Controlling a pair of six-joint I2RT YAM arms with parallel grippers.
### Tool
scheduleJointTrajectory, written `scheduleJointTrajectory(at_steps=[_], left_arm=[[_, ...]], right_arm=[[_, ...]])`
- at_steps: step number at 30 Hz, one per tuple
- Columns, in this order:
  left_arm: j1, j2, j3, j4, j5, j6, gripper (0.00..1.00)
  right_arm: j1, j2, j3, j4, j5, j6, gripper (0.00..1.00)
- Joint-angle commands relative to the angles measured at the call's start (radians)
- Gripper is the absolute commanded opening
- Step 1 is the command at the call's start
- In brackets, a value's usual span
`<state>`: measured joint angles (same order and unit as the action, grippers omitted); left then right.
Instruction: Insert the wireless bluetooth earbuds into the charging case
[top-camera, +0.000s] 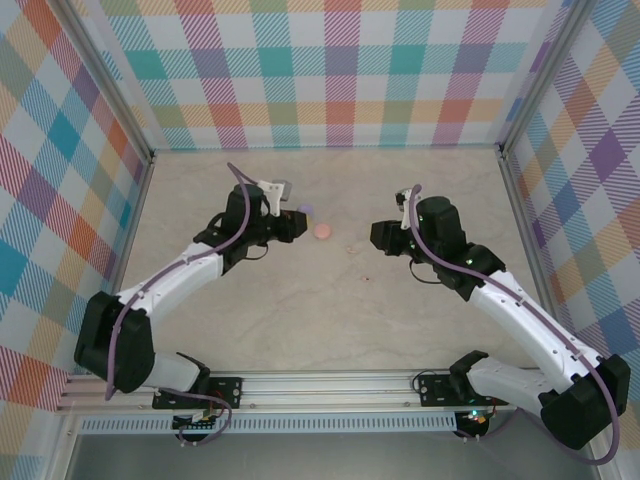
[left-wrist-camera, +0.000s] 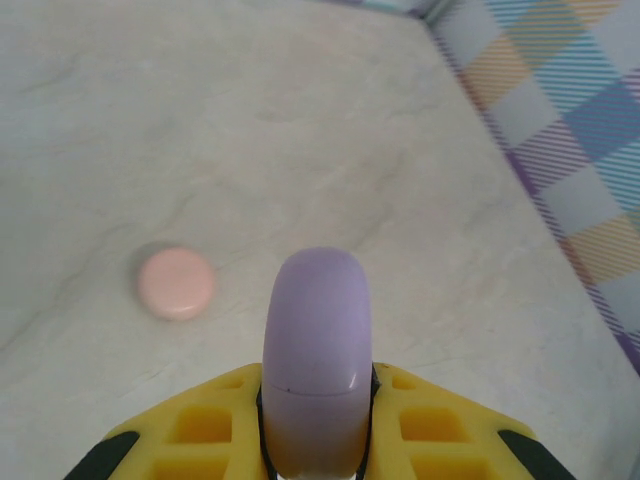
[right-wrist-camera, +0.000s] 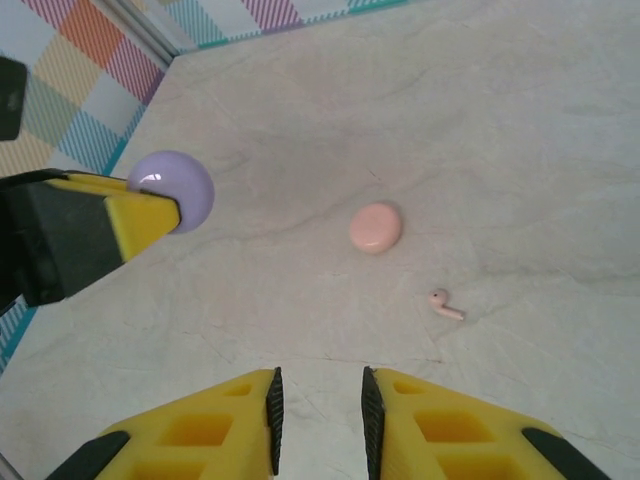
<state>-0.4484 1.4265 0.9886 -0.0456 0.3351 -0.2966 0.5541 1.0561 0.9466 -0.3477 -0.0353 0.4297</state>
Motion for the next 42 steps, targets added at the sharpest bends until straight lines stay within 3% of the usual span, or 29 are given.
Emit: scheduleJointTrajectory(at_steps=[1,6,16,24,28,30,39,42], left_arm=[[0.045,0.075,0.072,-0.132,-0.02,-0.052,0.12],[0.107,0.225,0.171,-0.262,0.002,-0.031,0.12],[0.168,0.432,0.281,-0.335,0.022,-0.022,0.13],[0.188,0.523,0.315,-0.355,0.052,-0.022,0.14],[0.189,0.543,0.311,-0.366,0.016,-0.016,0.15],[0.191,0.548,0.306,-0.366,0.006,-0.016,0.18],[0.194,0.53,0.296,-0.39,-0.067,0.004,0.54],[0.195,0.512,0.318,-0.421,-0.105,0.028,0.62]], right_arm=[[0.003,0.013,0.036,-0.039,0.024,-0.022,0.29],[0.003,0.043,0.05,-0.065,0.014,-0.029,0.31],[0.003,0.08,0.067,-0.079,-0.006,-0.034,0.31],[0.003,0.09,0.075,-0.095,-0.004,-0.04,0.31],[0.003,0.09,0.08,-0.1,-0.002,-0.043,0.31],[0.003,0.093,0.083,-0.104,0.0,-0.045,0.31],[0.004,0.135,0.095,-0.11,-0.006,-0.044,0.31],[0.003,0.172,0.104,-0.113,-0.003,-0.038,0.33]])
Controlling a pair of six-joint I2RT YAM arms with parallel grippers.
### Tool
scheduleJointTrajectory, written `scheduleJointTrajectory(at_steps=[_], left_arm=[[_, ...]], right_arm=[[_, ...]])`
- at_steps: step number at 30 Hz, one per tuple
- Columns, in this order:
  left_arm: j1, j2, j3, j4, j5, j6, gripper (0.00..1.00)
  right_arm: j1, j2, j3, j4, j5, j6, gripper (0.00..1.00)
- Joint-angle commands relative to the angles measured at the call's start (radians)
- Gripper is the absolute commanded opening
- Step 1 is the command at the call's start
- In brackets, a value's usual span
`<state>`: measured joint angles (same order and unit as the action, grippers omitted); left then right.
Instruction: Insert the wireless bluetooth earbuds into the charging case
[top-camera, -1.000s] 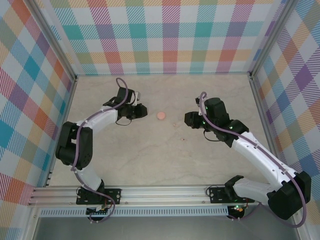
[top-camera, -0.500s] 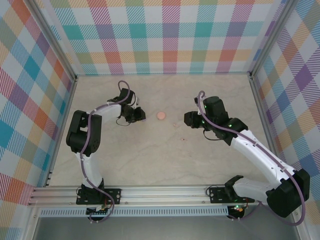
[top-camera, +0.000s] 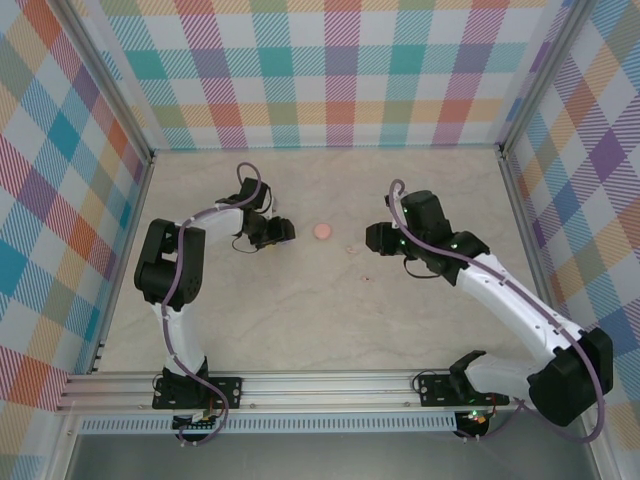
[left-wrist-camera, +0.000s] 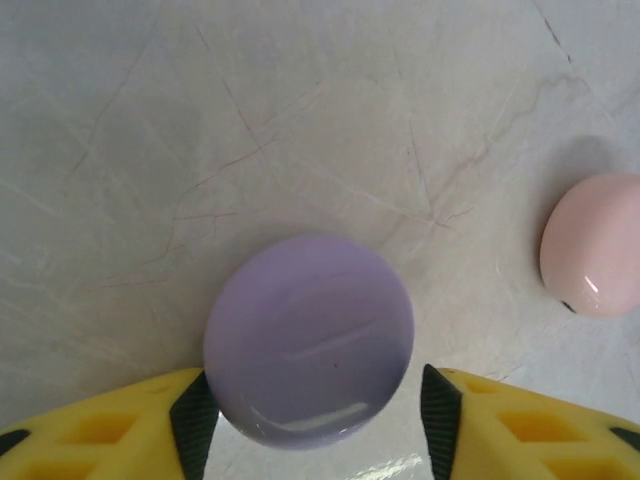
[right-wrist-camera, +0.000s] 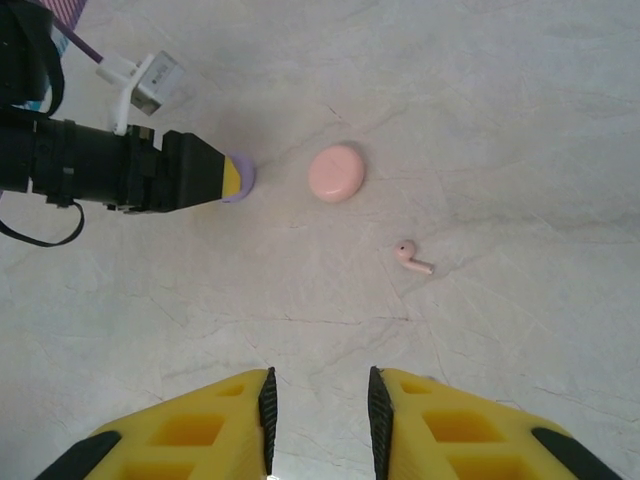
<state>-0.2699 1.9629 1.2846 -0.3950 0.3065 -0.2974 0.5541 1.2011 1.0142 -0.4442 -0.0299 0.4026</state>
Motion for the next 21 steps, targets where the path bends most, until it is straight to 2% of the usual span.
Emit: scheduleJointTrajectory(at_steps=[1,5,11,21], left_arm=[[0.016,-0.031,0.031,-0.083,-0.089,0.037,0.63],[0.017,-0.064,0.074,-0.117,-0.098,0.052,0.64],[-0.012,-0.094,0.098,-0.072,0.052,0.047,0.62],[-0.038,0.079,0.254,-0.06,0.198,0.037,0.56]], right_arm=[[0.003,0.044,0.042,-0.015,-0.01,-0.01,0.34],[0.003,0.128,0.072,-0.003,-0.033,-0.005,0.38],[-0.001,0.281,0.101,0.083,-0.129,0.03,0.41],[-0.04,0.553,0.203,0.196,-0.291,0.168,0.4]])
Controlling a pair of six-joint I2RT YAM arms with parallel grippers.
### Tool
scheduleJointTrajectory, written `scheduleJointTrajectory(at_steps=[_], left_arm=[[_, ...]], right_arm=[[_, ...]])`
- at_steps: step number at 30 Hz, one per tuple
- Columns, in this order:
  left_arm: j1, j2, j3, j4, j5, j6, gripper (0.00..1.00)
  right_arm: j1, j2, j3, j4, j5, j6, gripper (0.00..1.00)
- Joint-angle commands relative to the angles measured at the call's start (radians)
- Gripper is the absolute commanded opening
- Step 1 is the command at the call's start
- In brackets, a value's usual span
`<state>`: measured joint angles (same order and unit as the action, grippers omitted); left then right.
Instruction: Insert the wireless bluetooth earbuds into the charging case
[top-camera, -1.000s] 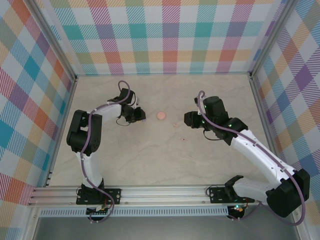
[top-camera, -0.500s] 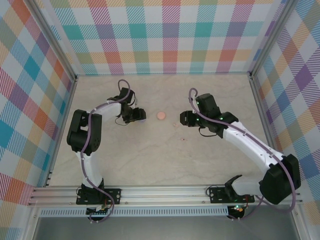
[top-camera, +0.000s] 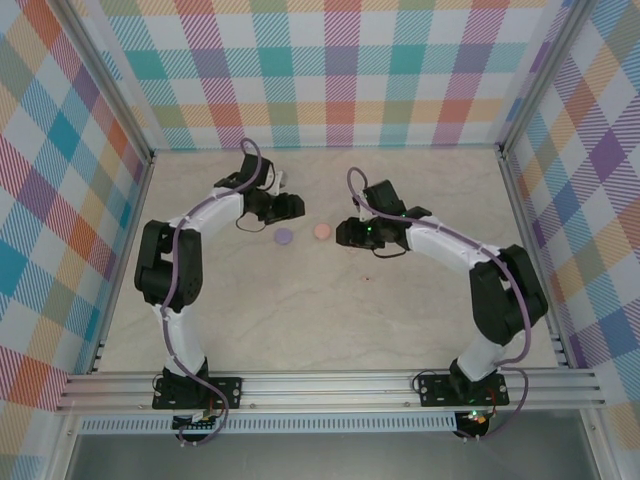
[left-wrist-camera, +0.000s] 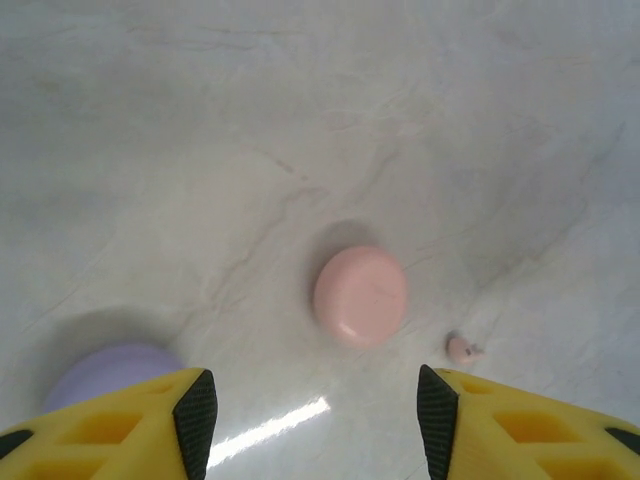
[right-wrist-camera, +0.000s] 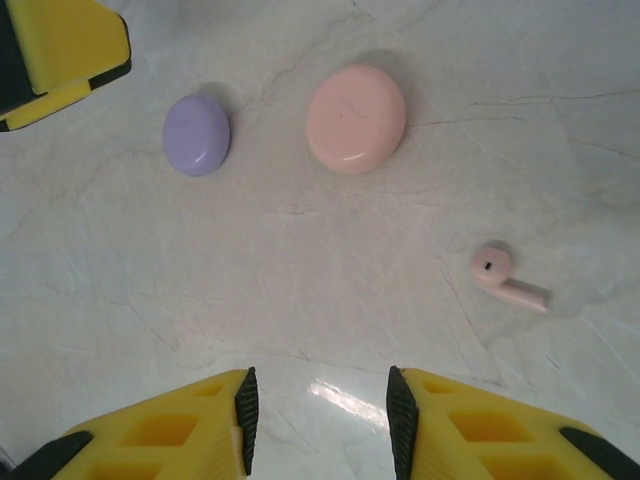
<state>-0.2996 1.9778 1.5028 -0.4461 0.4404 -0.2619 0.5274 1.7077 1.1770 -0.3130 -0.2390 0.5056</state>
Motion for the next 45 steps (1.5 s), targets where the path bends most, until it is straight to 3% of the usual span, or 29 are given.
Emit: scheduleJointTrajectory(at_steps=[1,15,27,45], left_arm=[[-0.012,0.083,0.055,-0.019,0.071,0.001,0.55],[-0.04,0.229,0.164,-0.022,0.153,-0.024,0.46],[-0.051,0.28,0.169,-0.022,0.245,-0.014,0.44],[-0.056,0.278,0.129,-0.004,0.284,-0.019,0.41]], right_arm=[[-0.016,0.075,0.054,0.067,-0.091,0.074,0.39],[-0.055,0.303,0.195,0.082,-0.163,0.149,0.3],[-0.07,0.398,0.258,0.096,-0.212,0.147,0.26],[-0.084,0.5,0.369,0.016,-0.197,0.127,0.23]])
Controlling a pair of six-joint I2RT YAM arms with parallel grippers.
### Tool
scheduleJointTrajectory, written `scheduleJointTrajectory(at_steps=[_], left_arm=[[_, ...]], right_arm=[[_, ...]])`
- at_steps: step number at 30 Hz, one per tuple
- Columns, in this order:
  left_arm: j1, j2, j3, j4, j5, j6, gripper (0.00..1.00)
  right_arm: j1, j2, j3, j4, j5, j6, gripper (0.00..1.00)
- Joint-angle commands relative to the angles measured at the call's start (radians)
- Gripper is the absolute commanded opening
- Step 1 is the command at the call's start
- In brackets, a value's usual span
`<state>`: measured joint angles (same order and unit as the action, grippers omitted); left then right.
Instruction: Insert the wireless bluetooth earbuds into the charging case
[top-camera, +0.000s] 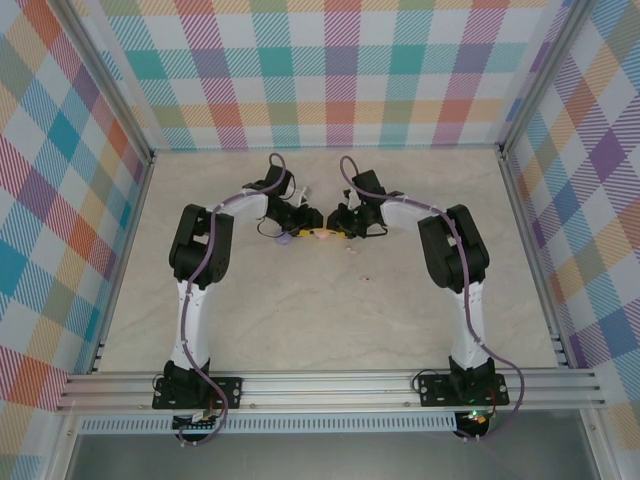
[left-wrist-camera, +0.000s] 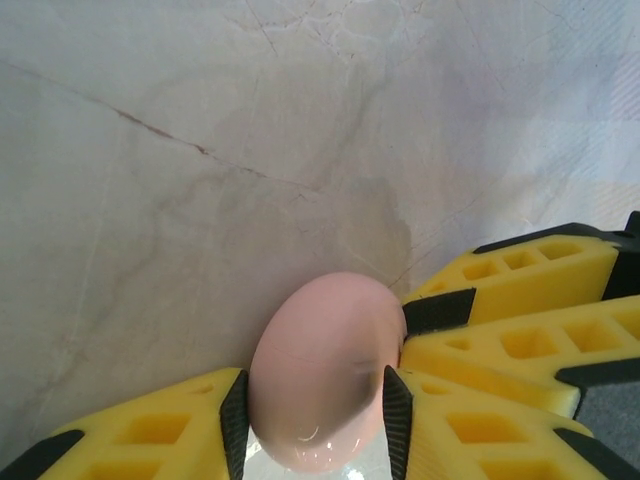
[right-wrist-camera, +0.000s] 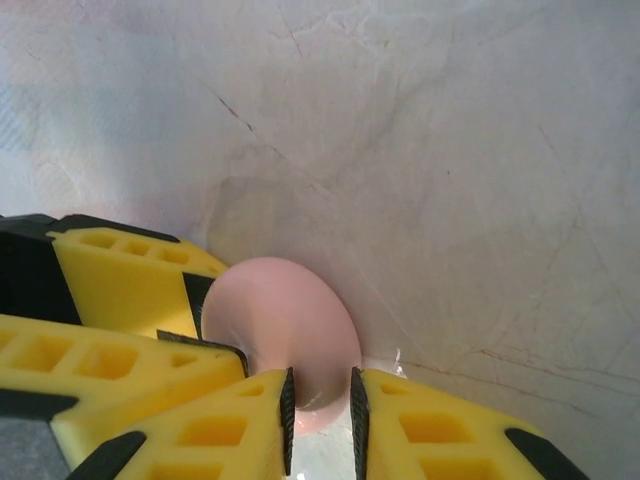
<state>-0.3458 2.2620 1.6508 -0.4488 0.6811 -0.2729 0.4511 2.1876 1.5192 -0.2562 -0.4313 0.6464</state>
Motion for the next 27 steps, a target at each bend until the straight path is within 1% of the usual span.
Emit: scheduleJointTrajectory(at_steps=[1,4,10,16,24,27], left_arm=[[-0.01,-0.011,-0.023,0.005,0.05,-0.011,0.4],[-0.01,-0.021,-0.035,0.023,0.066,-0.027,0.37],[-0.01,-0.024,-0.05,0.055,0.085,-0.057,0.33],[-0.011,-0.025,-0.068,0.127,0.127,-0.11,0.35],[-0.013,-0.021,-0.071,0.134,0.127,-0.126,0.32],[-0.014,-0.019,-0.072,0.141,0.13,-0.132,0.34]], right_arm=[[-0.008,0.021,0.03,-0.047,0.001,-0.018,0.23],[-0.009,0.024,0.035,-0.06,0.011,-0.027,0.22],[-0.009,0.027,0.033,-0.06,0.004,-0.03,0.22],[-0.009,0.029,0.033,-0.061,-0.004,-0.037,0.21],[-0.009,0.025,0.026,-0.055,-0.012,-0.042,0.21],[-0.009,0.018,0.025,-0.052,-0.018,-0.044,0.22]])
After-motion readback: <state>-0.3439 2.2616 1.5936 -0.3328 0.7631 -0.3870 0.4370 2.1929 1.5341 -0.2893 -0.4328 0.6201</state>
